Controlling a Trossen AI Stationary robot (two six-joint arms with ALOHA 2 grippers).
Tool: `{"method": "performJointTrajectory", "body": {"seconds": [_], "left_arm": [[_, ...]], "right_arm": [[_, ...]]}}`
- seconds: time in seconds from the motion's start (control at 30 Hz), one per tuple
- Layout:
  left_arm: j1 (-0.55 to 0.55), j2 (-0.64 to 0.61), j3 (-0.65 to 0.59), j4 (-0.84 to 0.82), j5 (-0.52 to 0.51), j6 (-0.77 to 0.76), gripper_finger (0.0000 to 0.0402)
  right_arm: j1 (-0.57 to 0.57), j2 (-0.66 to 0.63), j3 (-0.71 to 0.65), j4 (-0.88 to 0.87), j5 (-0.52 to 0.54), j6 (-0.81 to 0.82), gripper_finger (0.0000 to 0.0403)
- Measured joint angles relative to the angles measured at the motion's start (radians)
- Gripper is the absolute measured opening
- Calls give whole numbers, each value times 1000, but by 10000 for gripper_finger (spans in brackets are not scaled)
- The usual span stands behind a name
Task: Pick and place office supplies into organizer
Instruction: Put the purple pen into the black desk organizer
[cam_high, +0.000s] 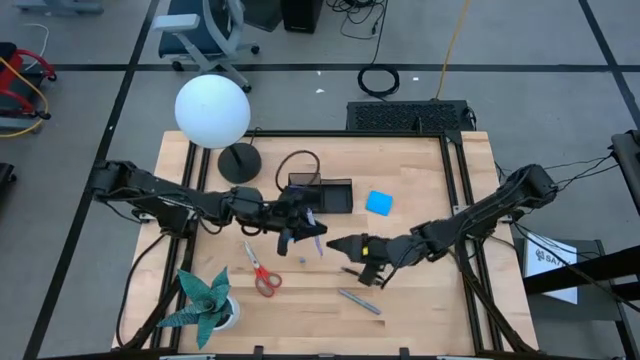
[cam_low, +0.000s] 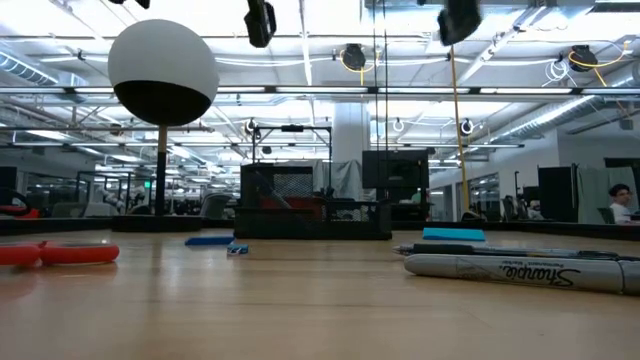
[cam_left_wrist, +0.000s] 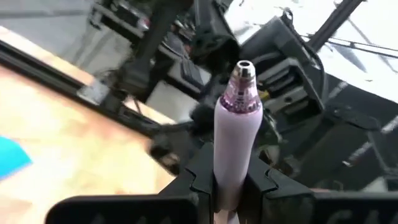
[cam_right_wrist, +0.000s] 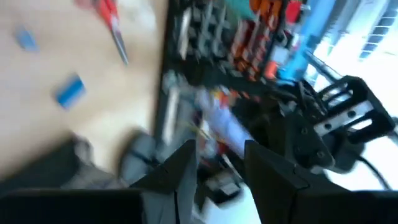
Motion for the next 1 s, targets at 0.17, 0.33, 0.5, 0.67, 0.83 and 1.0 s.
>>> {"method": "performJointTrajectory", "body": {"seconds": [0.17, 0.33, 0.5, 0.67, 0.83, 1.0], "left_arm": [[-1, 41, -1, 2, 23, -37, 34], [-3, 62, 0, 40, 46, -52, 34], [-2, 62, -2, 53, 48, -46, 34], [0, 62, -2, 55, 41, -40, 34], [1, 62, -2, 54, 38, -36, 34], [-2, 61, -2, 48, 38, -28, 34]], "right_arm": [[9, 63, 0, 112, 64, -236, 128], [12, 98, 0, 136, 58, -323, 128], [14, 134, 0, 196, 58, -379, 128], [14, 162, 0, 228, 14, -408, 128], [14, 189, 0, 251, 5, -422, 127], [13, 188, 0, 255, 7, -407, 97]]}}
